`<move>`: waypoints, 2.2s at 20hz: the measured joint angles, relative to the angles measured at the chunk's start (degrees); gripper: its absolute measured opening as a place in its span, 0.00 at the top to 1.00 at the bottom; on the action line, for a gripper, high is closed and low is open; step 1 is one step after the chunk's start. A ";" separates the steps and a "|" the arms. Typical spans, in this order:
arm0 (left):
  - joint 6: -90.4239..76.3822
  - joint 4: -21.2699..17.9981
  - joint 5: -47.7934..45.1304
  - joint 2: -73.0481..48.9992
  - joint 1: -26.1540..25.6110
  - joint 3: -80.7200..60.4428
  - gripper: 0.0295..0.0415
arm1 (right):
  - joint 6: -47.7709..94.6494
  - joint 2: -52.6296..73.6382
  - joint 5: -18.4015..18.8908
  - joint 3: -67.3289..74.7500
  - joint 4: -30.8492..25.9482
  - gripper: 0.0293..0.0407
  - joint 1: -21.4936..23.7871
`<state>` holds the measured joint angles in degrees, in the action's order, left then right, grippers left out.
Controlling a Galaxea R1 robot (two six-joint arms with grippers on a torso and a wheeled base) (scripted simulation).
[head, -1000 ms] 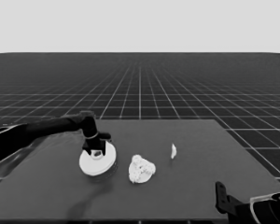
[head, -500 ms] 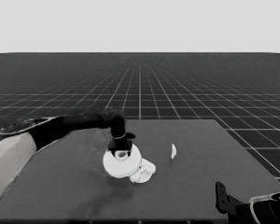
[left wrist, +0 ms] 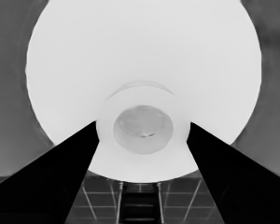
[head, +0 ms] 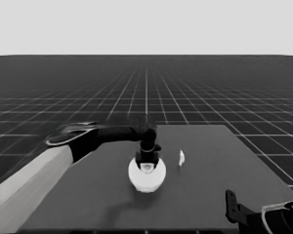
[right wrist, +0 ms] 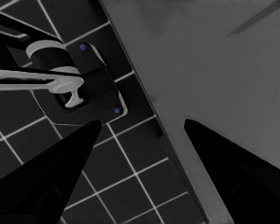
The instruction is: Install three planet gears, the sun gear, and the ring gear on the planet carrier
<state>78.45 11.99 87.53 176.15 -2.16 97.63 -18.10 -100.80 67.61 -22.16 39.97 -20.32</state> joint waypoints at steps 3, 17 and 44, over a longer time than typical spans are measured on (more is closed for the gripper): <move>-0.64 1.47 -0.49 0.29 -1.60 1.08 0.56 | 0.00 0.00 0.00 0.00 0.00 0.19 0.00; -4.54 1.79 -0.59 0.39 -2.02 1.31 0.56 | 0.00 0.00 0.00 0.00 0.00 0.19 0.00; -18.05 1.79 -0.59 0.30 -2.66 1.40 0.56 | 0.00 0.00 0.00 0.00 0.00 0.19 0.00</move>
<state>60.39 13.78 86.94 176.45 -4.82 99.03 -18.10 -100.80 67.61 -22.16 39.97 -20.32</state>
